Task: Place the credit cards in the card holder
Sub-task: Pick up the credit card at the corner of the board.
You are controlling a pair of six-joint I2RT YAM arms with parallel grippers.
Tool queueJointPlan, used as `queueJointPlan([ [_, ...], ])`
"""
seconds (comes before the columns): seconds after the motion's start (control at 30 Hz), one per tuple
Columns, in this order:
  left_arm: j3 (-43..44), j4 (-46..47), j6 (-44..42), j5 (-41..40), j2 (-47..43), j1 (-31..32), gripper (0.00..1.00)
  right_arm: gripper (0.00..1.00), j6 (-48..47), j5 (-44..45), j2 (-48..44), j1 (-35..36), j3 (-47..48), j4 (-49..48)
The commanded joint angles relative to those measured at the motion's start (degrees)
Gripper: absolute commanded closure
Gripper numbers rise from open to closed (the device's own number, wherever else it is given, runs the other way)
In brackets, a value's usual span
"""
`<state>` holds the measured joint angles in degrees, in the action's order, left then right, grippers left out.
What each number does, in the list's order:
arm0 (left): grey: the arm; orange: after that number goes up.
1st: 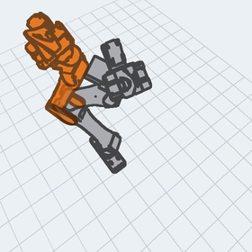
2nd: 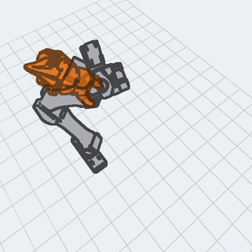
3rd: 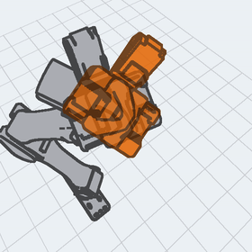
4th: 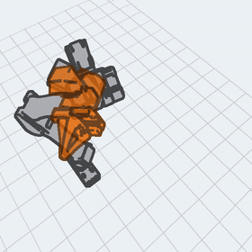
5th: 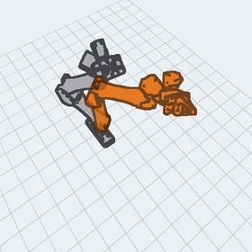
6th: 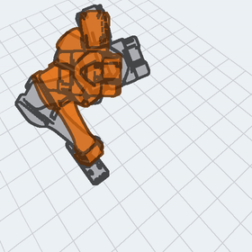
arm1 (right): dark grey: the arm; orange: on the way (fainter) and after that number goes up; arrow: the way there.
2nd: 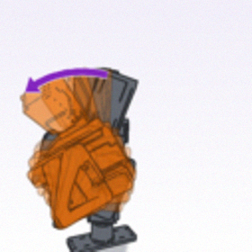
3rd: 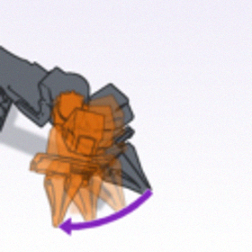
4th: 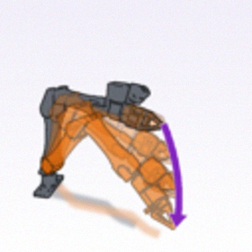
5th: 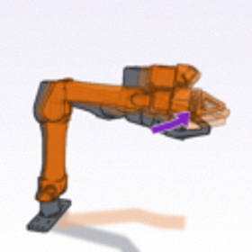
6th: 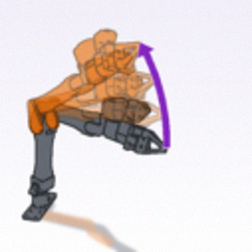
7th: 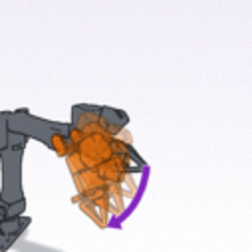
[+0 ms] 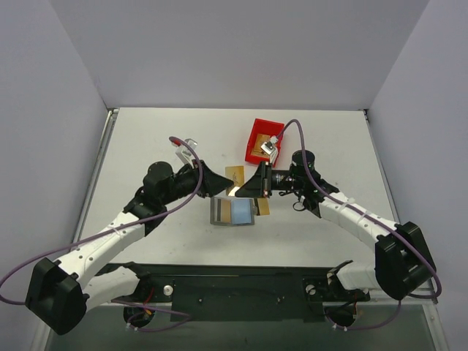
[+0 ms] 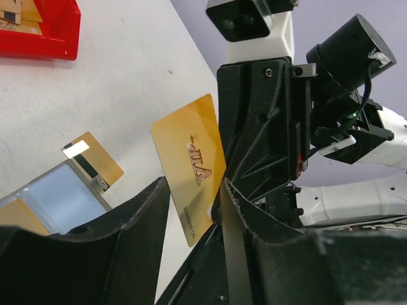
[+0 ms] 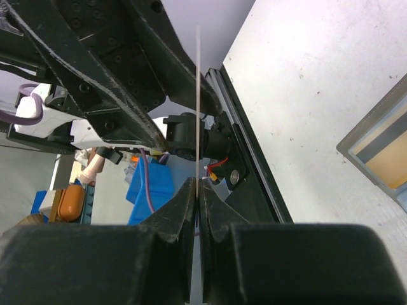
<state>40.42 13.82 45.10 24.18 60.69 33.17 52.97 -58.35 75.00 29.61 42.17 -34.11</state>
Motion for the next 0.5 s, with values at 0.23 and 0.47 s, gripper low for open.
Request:
queueJointPlan([
  [0.23,2.20,7.53,1.48,4.90,1.63,-0.30,0.96,1.00,-0.85,-1.95,0.67,-0.16,2.39,-2.90],
  [0.47,1.85,8.50,2.09,5.43,1.98,-0.30,1.00,0.95,-3.57,-0.54,-0.47,-0.69,3.44,1.32],
])
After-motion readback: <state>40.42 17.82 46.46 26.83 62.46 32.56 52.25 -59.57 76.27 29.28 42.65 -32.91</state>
